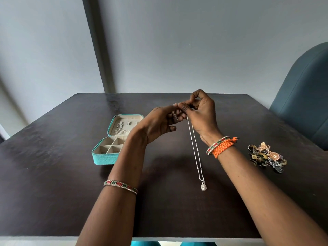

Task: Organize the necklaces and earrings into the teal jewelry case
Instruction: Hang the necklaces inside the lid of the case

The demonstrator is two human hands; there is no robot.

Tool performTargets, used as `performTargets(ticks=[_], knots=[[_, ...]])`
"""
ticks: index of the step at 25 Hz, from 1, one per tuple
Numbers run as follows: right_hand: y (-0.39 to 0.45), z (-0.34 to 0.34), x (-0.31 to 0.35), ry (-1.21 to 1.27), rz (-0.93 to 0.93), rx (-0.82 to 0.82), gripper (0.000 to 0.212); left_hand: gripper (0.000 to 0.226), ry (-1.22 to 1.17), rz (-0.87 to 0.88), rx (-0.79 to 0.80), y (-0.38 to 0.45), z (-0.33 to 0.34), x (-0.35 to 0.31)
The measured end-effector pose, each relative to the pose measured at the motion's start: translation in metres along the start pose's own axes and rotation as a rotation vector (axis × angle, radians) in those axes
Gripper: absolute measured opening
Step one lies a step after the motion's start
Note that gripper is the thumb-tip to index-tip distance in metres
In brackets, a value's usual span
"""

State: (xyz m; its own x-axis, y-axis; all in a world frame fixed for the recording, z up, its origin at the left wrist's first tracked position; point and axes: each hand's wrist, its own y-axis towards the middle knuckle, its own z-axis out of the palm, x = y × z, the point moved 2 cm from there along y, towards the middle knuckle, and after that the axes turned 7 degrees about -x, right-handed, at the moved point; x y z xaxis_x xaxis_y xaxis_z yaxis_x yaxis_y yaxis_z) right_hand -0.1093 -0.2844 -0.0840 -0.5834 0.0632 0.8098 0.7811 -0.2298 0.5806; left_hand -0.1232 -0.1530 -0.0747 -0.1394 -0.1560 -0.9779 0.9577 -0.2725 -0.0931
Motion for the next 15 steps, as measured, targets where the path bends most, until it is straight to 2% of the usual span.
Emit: performTargets(ticks=[2, 4, 7, 10, 12, 15], knots=[[-0.0005, 0.0029, -0.0004, -0.02, 0.006, 0.024, 0.023, 0.033, -0.041, 0.003, 0.02, -0.0006, 0.0002, -0.0002], [-0.0016, 0.0042, -0.0027, -0.114, 0.058, 0.081, 0.01, 0.034, -0.047, 0.046, -0.025, 0.0013, 0.0009, 0.0014], [-0.0043, 0.005, -0.0058, -0.161, 0.213, 0.174, 0.017, 0.033, -0.023, 0.095, -0.147, 0.0051, 0.0024, 0.0044], [-0.0032, 0.0013, -0.0065, -0.204, 0.303, 0.217, 0.017, 0.029, -0.066, 0.059, -0.22, 0.0071, 0.0048, 0.007], [-0.0025, -0.0012, -0.0082, -0.217, 0.34, 0.245, 0.018, 0.025, -0.128, -0.007, -0.209, 0.0074, 0.0067, 0.0069], [-0.0003, -0.001, -0.0085, -0.292, 0.3, 0.274, 0.022, 0.021, -0.192, -0.057, -0.148, 0.0062, 0.008, 0.0043]])
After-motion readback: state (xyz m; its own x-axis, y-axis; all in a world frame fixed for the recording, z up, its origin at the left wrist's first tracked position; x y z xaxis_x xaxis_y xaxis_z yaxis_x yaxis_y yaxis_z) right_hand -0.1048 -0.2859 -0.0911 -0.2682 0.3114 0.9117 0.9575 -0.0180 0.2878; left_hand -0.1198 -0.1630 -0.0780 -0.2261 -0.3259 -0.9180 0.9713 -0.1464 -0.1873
